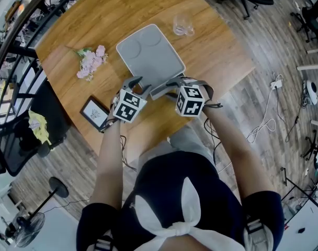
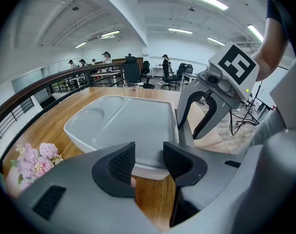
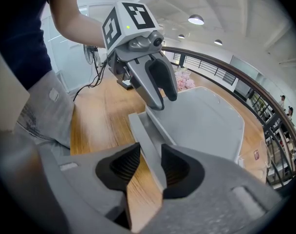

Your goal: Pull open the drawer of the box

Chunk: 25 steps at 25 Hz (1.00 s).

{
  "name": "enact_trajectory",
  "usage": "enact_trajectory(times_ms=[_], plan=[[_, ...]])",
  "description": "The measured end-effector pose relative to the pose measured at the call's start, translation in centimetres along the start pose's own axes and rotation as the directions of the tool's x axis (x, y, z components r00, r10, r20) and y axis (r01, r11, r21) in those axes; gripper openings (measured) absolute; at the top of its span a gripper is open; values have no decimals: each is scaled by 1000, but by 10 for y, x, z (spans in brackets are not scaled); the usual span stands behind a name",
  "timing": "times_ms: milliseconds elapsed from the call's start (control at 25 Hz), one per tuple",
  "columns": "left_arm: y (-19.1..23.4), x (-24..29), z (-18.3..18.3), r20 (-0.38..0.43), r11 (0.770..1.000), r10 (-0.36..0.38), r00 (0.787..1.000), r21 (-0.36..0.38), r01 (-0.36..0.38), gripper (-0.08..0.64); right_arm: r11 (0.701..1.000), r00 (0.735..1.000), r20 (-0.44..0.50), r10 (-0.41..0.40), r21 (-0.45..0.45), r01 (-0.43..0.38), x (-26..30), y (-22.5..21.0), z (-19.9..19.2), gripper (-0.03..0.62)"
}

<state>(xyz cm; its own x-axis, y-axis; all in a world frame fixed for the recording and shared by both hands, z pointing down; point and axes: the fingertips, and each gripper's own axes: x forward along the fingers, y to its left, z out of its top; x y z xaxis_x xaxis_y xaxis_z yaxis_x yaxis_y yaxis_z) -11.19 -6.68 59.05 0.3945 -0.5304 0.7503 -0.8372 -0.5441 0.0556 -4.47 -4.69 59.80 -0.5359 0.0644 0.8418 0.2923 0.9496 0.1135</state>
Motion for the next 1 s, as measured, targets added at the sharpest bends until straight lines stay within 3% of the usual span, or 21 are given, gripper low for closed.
enact_trajectory(times_ms=[1000], plan=[[1,0,4,14,1000,3,1000,-9,-3,193,999,1000,3,29,-14,-29,-6,17,-8,129]])
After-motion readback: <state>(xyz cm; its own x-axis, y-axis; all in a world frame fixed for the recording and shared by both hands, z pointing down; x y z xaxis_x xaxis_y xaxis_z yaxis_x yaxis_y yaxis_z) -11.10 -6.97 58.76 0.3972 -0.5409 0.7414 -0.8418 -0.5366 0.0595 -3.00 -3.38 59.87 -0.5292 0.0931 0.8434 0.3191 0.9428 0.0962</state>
